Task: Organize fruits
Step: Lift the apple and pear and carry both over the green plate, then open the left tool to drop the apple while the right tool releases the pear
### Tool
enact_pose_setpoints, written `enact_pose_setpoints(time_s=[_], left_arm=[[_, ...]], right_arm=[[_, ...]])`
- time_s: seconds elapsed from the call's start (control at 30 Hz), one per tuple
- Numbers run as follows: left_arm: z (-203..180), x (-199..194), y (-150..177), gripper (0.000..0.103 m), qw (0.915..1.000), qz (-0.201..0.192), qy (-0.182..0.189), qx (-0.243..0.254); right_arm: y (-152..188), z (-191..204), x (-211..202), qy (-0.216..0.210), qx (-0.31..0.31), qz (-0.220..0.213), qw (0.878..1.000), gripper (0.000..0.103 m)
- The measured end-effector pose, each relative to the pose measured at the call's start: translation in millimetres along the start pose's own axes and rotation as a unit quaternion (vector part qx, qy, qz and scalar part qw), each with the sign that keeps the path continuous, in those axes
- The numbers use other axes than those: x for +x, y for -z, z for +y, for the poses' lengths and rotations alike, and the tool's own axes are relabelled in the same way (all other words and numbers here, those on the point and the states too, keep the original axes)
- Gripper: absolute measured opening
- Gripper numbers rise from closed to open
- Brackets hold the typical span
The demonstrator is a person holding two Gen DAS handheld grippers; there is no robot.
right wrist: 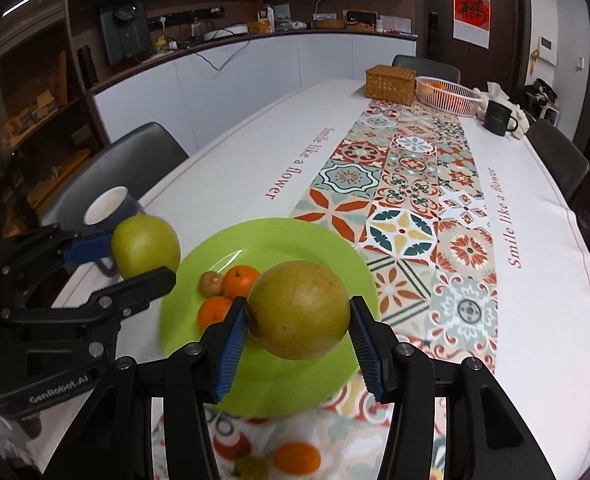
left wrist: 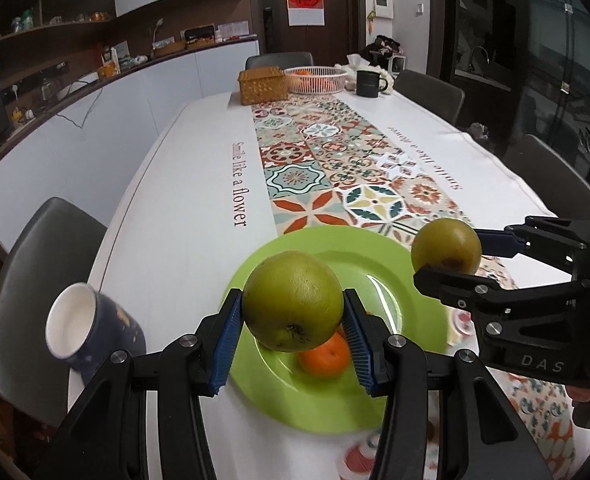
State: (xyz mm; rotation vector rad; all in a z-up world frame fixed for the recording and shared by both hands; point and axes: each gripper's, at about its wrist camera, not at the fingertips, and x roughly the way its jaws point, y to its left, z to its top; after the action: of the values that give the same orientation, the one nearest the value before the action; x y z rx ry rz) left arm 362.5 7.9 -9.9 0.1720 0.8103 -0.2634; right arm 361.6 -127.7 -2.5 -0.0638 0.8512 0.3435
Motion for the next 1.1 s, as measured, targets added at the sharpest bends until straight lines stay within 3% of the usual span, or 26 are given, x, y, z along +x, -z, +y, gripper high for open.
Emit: enact_pose_setpoints(time_s=[0.47,0.6,0.7,1.1], left_arm=[[17,69,-12,0.049,0.9980,0.054,0.031,-0.008],[16,62,-16,0.061,0.9991,0.036,0.022,0.000],[16,55,-15,0.061,0.9994,0.031,0.013,-0.003],[-7,-13,2,0.067,0.9998,-0.010,-0.012,-0.009]], right_arm=[[-16,-15,66,-0.010,0.019,0.034,0.999,0.051],[-15,-19,72,-0.016,0.028,0.040,0.999,0.053],[-15,-21,64,-0.013,0.032,0.024,0.999,0.058],[1,-15,-1,-0.002,0.025,-0.031,0.999,0.058]])
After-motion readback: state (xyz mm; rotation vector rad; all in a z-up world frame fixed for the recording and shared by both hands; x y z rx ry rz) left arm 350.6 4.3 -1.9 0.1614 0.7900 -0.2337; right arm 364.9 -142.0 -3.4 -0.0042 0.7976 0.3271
